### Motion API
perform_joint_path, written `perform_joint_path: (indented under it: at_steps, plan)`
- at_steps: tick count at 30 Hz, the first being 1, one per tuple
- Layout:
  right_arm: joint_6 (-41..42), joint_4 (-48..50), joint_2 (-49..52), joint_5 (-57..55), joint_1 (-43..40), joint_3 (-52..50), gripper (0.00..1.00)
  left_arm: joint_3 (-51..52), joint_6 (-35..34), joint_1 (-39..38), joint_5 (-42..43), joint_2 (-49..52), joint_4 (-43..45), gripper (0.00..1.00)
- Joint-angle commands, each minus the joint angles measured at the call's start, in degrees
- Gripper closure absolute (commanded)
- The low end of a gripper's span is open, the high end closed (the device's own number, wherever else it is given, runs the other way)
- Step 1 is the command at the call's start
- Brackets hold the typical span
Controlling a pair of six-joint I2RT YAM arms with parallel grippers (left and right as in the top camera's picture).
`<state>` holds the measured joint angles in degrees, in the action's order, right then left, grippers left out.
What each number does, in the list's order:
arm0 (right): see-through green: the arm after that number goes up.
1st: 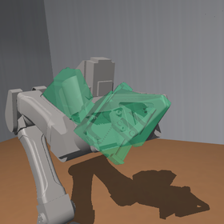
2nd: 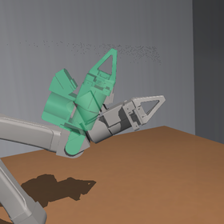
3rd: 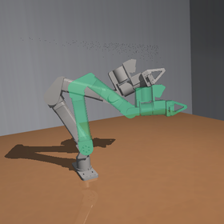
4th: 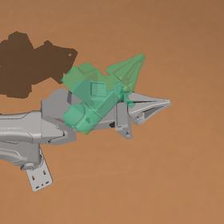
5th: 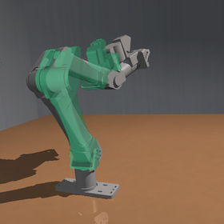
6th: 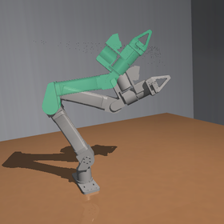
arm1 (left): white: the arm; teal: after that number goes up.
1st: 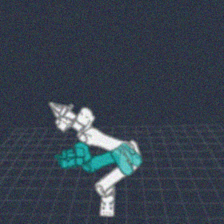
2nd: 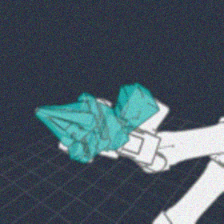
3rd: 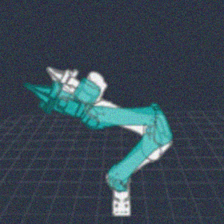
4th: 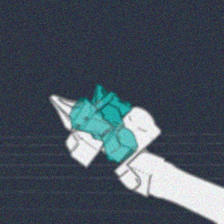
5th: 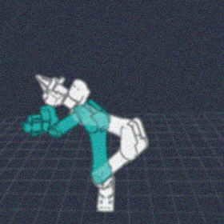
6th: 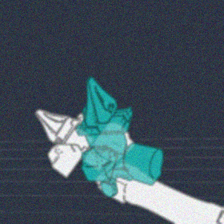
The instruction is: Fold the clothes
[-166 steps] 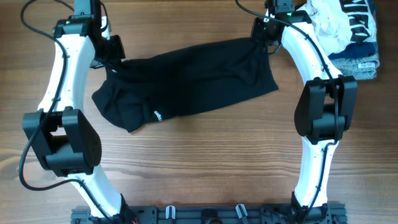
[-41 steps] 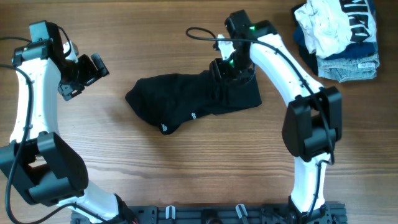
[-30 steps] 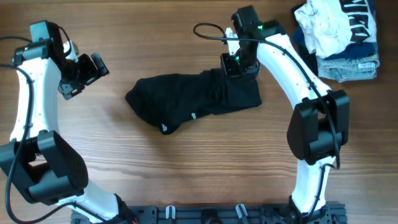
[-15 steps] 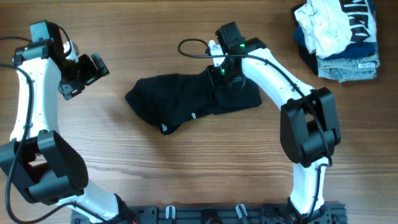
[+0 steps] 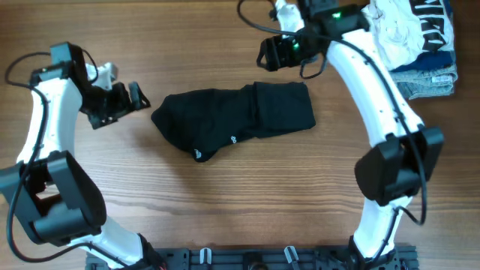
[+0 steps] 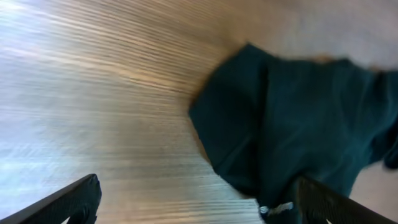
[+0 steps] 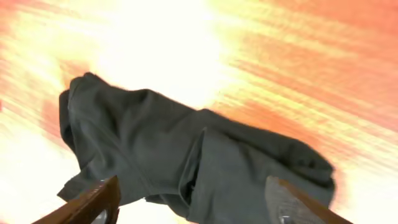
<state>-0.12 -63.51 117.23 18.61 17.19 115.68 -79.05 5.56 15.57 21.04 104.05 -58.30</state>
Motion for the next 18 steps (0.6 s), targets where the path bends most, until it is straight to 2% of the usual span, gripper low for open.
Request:
perform_joint_path:
  at_steps: [1,4,10,18]
  plan:
    - [-1.2,-0.6,-0.5,-2.5,-0.5,0.5,0.22,4.3,15.4,-1.8,3.5,2.0,3.8,0.00]
    - [-1.2,-0.5,-0.5,-2.6,-0.6,0.5,0.21,5.2,19.7,-4.8,3.2,4.4,6.3,0.00]
    - [-1.2,-1.3,-0.5,-5.0,-0.7,0.5,0.22,5.2,19.7,-11.0,2.3,12.0,13.4,0.00]
    - [-1.2,-1.5,-0.5,-5.8,-1.1,0.5,0.23,5.2,13.0,-11.9,3.4,13.4,11.6,0.00]
